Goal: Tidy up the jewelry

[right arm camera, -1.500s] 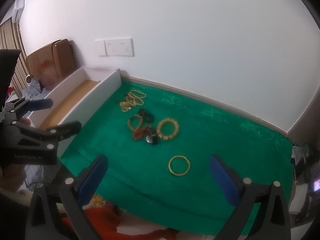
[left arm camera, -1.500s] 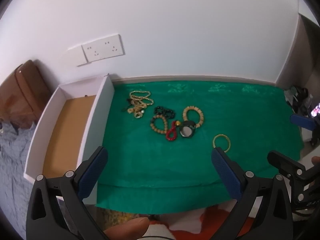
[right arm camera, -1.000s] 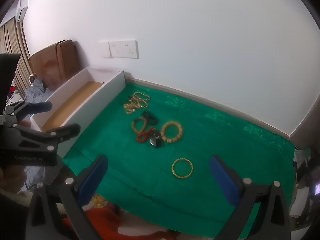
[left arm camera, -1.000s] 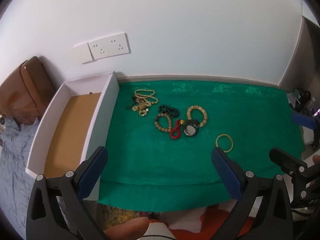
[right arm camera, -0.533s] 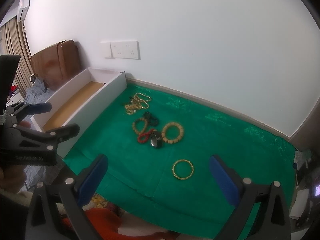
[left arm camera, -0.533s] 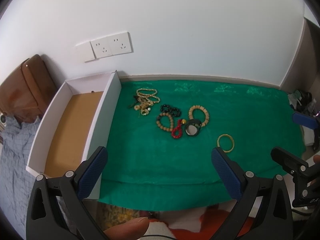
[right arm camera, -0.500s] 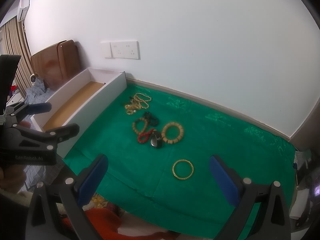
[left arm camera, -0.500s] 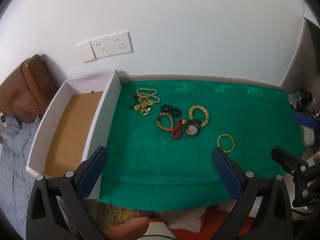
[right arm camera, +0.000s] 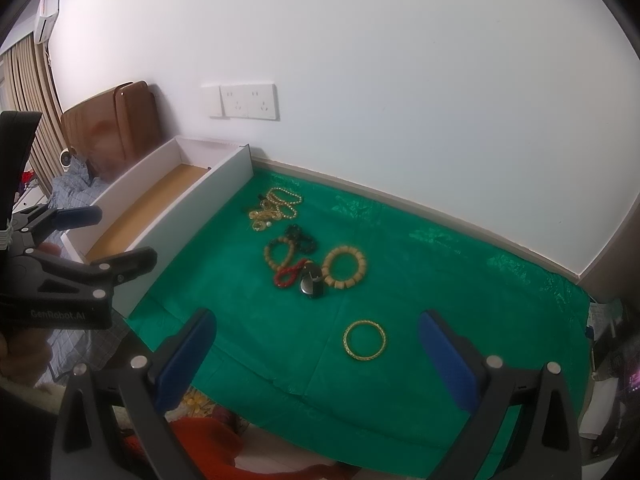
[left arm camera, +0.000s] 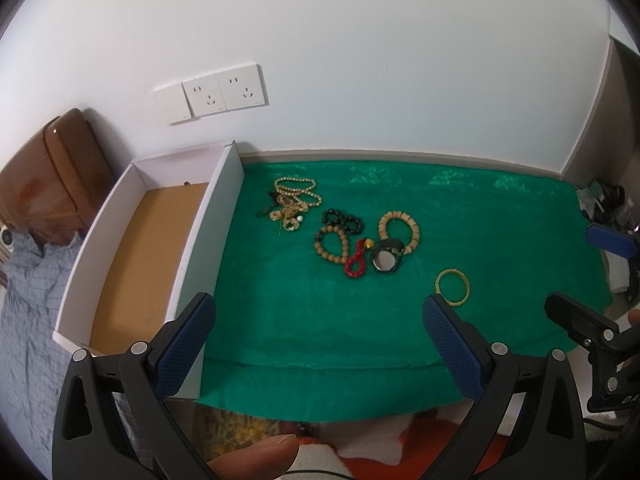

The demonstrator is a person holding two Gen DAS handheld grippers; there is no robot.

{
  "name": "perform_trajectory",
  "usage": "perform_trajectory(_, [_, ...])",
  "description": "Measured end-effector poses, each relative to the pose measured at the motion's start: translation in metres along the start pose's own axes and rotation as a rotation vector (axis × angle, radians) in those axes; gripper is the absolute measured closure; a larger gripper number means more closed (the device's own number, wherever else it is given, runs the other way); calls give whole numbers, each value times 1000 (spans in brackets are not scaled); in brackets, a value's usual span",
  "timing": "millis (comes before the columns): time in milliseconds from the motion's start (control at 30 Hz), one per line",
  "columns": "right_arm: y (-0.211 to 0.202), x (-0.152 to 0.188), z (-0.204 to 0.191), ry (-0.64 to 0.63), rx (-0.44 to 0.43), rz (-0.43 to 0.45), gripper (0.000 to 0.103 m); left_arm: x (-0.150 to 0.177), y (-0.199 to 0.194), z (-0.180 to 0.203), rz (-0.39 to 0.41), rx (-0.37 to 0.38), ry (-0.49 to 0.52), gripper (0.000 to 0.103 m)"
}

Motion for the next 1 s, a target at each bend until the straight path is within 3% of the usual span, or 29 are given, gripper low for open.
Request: perform_trajectory(1000, [2, -1, -1, 0, -8, 5, 0, -1, 2, -1, -3, -9, -6, 0])
Point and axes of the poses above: each gripper's, at about its wrist camera, not at the fingertips, and y roughly the way its jaws point, z to its right, x to its underside, the point moved 7 cm from there along y, roughly the way its jaws point, and after that the axes turned 10 degrees about -z, right-handed, at the moved point
